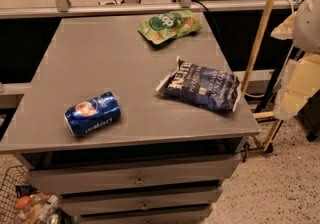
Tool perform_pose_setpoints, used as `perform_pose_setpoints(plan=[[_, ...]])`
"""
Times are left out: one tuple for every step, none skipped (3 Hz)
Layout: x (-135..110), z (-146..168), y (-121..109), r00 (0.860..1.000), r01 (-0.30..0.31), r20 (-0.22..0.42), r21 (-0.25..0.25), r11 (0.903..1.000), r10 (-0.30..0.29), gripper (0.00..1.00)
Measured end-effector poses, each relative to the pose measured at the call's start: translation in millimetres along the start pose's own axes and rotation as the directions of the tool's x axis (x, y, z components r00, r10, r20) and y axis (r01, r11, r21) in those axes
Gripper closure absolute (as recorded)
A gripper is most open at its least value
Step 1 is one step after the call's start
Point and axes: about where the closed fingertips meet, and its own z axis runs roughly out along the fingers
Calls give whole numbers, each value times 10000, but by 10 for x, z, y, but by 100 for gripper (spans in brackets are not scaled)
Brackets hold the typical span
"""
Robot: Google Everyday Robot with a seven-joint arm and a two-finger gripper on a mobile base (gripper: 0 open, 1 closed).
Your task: Place pepsi can upright
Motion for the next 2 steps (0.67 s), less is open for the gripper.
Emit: perform_pose_setpoints(plan=[[0,0,0,10000,0,1,2,10000,0,0],[-359,195,-121,9946,1026,-139,-218,9945,-1029,0]])
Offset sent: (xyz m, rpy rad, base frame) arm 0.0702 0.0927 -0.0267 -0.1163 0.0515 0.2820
